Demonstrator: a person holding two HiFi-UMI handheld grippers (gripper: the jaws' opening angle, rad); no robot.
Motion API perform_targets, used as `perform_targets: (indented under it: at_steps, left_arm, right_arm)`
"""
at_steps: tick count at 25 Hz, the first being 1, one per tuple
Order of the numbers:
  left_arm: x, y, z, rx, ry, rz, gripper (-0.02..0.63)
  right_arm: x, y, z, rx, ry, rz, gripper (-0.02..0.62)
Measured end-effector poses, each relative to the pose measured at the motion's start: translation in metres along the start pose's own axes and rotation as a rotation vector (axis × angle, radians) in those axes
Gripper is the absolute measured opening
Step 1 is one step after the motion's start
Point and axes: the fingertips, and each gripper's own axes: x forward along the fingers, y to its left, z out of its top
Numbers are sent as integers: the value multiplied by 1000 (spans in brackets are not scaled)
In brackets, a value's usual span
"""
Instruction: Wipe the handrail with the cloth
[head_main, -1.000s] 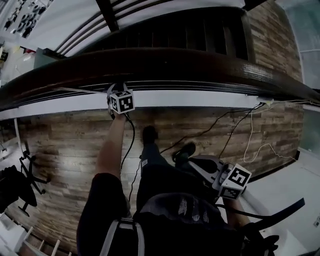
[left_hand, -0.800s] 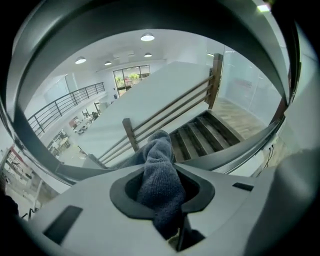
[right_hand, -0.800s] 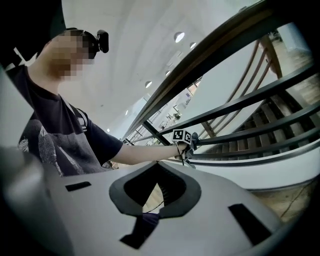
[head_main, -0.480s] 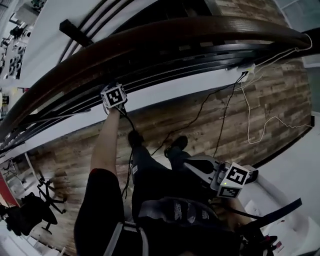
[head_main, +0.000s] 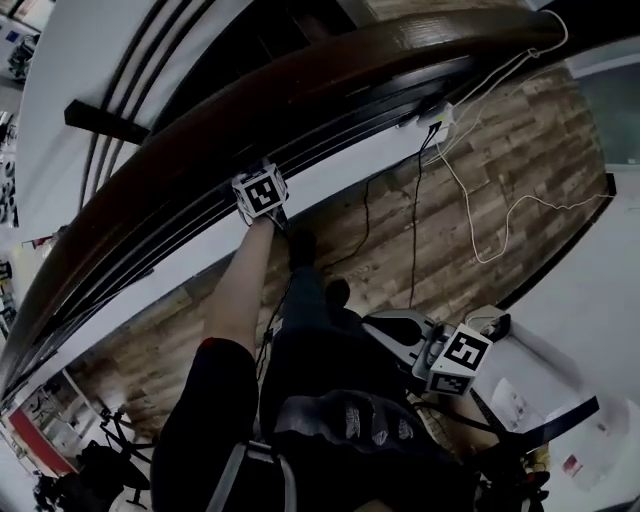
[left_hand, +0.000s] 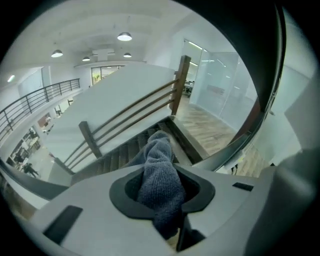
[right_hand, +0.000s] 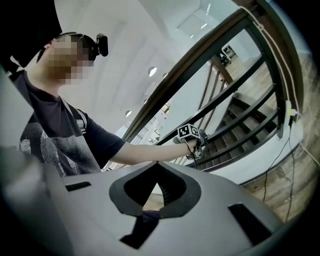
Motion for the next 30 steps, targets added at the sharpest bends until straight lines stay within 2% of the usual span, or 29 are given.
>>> perform_targets:
  at_steps: [6, 11, 17, 21, 25, 27, 30]
  left_arm:
    - [47, -148, 27, 96, 17, -189, 101]
    - [69, -257, 33, 151, 41, -259, 101]
    - [94, -371, 47, 160, -9, -264, 101]
    - [114, -442, 59, 175, -52, -265, 101]
    - [135, -504, 73, 190, -43, -301, 101]
    - [144, -524, 82, 207, -36, -306, 101]
    - [146, -527, 89, 156, -21, -284, 97]
  right_arm:
    - [-7, -46, 49, 5, -86, -113, 3]
    - [-39, -78, 65, 50, -140, -110, 5]
    - [-102, -140, 80, 91, -104, -88, 5]
    - [-155, -179, 94, 147, -144, -86, 3]
    - [-195, -211, 94, 186, -157, -101, 3]
    - [-209, -219, 91, 197, -160, -112, 3]
    - [-225, -227, 83, 215, -170, -119, 4]
